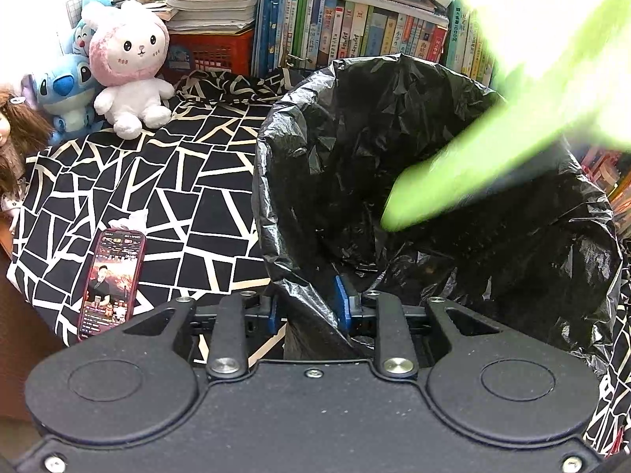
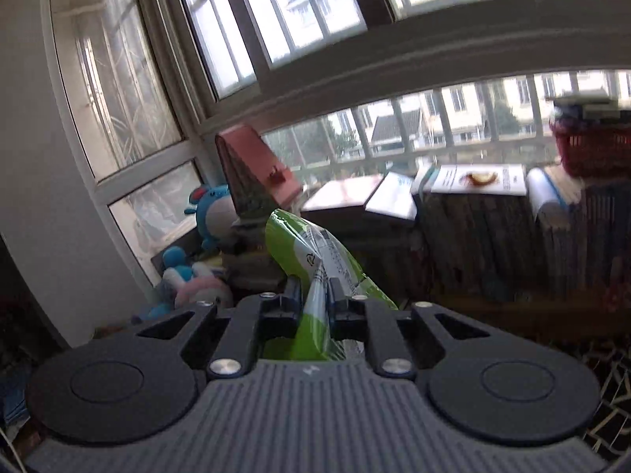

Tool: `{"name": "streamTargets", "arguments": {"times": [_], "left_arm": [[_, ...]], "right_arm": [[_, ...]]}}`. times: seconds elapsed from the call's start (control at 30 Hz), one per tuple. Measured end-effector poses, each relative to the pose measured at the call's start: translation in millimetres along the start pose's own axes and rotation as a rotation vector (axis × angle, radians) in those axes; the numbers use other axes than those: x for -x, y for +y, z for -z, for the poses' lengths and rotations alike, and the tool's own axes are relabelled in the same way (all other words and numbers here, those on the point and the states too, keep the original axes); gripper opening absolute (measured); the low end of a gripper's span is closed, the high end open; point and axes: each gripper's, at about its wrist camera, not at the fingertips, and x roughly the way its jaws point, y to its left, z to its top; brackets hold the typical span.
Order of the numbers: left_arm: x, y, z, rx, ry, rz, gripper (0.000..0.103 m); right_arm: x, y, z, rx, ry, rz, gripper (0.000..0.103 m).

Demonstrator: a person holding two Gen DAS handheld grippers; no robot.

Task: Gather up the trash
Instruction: 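Lift the green bag with the right tool and drop it into the black bin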

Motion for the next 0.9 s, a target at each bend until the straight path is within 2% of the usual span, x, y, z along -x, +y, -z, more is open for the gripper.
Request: {"name": "streamTargets", "arguments": {"times": [0.27, 0.37, 0.47, 0.5, 0.53, 0.57, 0.63, 0.8, 0.9], "left_arm": [[-1, -1, 0, 0.0, 0.0, -0.006, 0.024], [-1, -2, 0, -0.002, -0.001, -0.008, 0.024], [-1, -2, 0, -0.006, -0.001, -0.011, 0.024], [-1, -2, 0, -0.007, -0.001, -0.011, 0.025], [-1, -2, 0, -0.007, -0.002, -0.01, 0.025], [0, -2, 1, -0.005, -0.002, -0.007, 0.026], [0, -1, 1, -0.001, -0.003, 0.001, 0.028], [3, -2, 1, -0.006, -0.016, 0.004, 0.036], [5, -3, 0, -0.008, -0.022, 0.002, 0.042]], "right_arm": [[-55, -25, 63, -0.17, 0.324, -0.041, 0.021], [-73, -21, 73, -0.137, 0.409, 0.0, 0.021], [-88, -14, 73, -0.086, 0.455, 0.047, 0.022], [-92, -12, 71, -0.072, 0.462, 0.057, 0.031], [-95, -10, 70, -0.061, 0.463, 0.065, 0.045], [-98, -9, 69, -0.056, 0.462, 0.066, 0.048], [-100, -10, 67, -0.07, 0.457, 0.048, 0.069], [-93, -9, 54, -0.072, 0.392, 0.033, 0.086], [-81, -12, 43, -0.078, 0.336, 0.022, 0.088]]}}
